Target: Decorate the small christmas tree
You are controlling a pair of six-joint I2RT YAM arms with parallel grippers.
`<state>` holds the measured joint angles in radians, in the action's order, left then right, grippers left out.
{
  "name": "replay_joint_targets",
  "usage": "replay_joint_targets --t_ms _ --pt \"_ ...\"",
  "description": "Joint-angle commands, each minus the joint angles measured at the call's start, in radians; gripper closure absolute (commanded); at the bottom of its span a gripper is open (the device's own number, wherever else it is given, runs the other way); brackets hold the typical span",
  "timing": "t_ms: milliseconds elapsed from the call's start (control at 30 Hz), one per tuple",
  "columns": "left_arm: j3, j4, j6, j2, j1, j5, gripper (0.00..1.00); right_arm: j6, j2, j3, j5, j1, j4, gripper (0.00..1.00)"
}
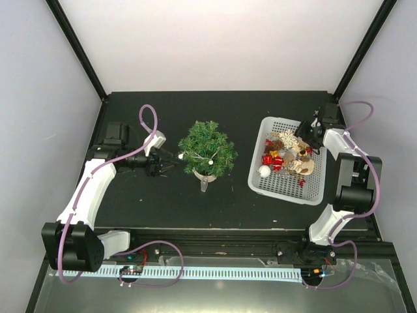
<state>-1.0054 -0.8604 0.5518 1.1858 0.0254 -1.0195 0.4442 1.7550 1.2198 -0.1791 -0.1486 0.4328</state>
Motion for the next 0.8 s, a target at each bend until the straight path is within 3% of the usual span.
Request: replay_joint_targets --t_ms 0,333,767 --pt "-0.012 -0.015 0.03 -0.009 -0.006 -0.04 0.39 -0.008 -0.015 -0.034 -0.041 -0.005 -0.05 0.38" --pt "-0.016 -0.02 0.031 -0.014 -0.007 -0.042 0.39 0.01 -0.054 -0.106 -0.013 -0.005 -0.063 0.48" --pt "-0.018 -0.019 0.025 -0.029 -0.007 -0.039 0.37 0.025 -0.068 -0.092 0.05 -0.005 -0.023 0.7"
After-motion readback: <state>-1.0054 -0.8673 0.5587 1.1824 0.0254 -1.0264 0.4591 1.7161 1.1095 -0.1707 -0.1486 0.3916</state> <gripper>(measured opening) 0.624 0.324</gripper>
